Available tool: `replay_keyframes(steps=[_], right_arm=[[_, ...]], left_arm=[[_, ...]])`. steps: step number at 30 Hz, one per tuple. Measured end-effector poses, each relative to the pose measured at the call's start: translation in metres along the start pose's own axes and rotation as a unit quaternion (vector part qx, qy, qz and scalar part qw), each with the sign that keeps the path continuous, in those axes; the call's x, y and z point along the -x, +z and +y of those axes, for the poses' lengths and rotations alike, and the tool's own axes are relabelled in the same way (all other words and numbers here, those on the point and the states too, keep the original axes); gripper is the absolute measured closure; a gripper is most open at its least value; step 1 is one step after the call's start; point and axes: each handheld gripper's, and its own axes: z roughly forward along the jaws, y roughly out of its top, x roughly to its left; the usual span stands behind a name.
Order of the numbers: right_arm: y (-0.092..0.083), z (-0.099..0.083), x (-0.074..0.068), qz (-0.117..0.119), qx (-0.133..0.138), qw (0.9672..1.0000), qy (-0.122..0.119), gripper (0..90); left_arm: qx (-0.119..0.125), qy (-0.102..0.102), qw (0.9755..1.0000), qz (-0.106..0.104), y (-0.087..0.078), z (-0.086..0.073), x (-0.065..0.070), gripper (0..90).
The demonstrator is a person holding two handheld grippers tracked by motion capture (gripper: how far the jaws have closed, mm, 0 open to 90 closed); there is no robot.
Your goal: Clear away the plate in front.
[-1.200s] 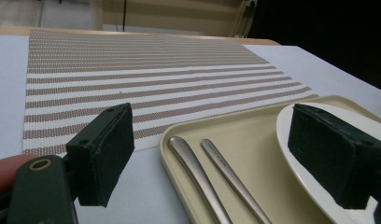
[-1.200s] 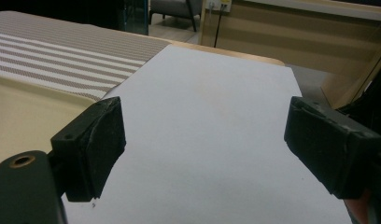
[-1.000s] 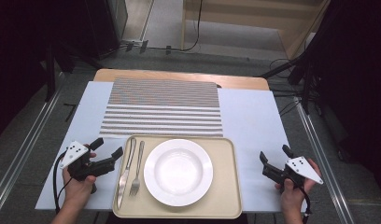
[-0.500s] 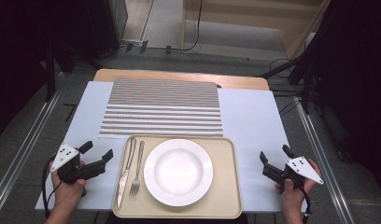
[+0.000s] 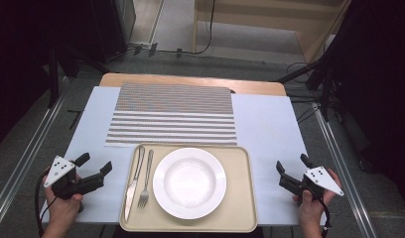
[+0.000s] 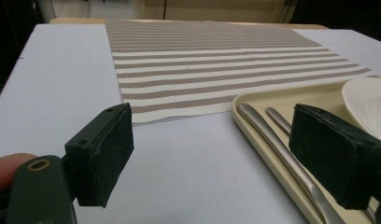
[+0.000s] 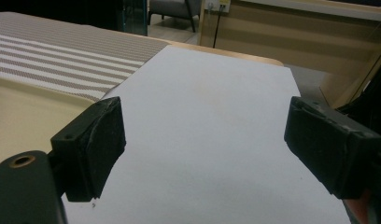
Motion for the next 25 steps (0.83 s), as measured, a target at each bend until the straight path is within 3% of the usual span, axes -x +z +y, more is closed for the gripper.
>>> replay_keyframes(steps=[8,14,17,25], right_arm=[[-0.001,0.0,-0.001,0.001,0.001,1.0,-0.001,13.3],[-0.005,0.0,0.0,-0.006,0.008,0.9999,0.004,13.1],[-0.007,-0.001,0.001,-0.008,0.009,0.9999,0.008,13.0],[-0.009,-0.002,-0.001,-0.007,0.006,1.0,0.002,12.7]], left_arm=[[0.018,0.011,0.9994,0.028,-0.008,-0.003,-0.009,13.0],[0.025,0.006,0.999,0.037,-0.009,-0.003,-0.017,13.0],[0.025,-0.001,0.999,0.037,-0.009,-0.003,-0.02,13.0],[0.023,0.002,0.9992,0.032,-0.008,-0.004,-0.018,13.0]])
